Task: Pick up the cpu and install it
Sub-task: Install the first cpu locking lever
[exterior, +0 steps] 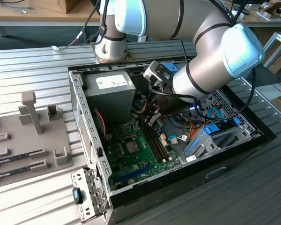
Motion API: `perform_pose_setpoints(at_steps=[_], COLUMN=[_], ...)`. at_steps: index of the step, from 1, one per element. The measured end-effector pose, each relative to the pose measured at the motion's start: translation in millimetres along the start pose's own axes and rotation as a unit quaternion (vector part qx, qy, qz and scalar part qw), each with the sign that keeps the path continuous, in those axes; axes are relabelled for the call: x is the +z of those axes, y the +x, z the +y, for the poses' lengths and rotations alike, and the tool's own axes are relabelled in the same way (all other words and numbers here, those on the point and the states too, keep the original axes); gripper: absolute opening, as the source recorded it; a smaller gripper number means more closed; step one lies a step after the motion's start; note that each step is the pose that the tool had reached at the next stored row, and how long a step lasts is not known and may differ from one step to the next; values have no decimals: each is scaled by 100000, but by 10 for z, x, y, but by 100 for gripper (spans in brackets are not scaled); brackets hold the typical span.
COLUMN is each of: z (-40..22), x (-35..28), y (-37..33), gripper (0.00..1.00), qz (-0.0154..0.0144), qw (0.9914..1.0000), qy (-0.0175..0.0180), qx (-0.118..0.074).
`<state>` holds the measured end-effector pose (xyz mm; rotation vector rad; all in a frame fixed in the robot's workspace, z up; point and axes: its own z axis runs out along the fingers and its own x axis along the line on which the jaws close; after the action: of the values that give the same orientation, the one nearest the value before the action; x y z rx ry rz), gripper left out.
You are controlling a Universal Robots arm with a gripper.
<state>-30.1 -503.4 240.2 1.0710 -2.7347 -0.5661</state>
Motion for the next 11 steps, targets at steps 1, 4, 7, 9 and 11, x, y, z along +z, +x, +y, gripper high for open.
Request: perform_pose_setpoints(at_steps=[1,4,7,9,11], z=[-3,-10,-20,-28,-32], x=[-4,-14,-23,-27,-30], y=[4,14,26,34,39], gripper=[11,11,11,11,11], qz=[5,12,20,27,29], qw=[100000,100000,100000,100000,100000], qy=[3,0,0,3,2], qx=[-5,-31,-49,-55,-65])
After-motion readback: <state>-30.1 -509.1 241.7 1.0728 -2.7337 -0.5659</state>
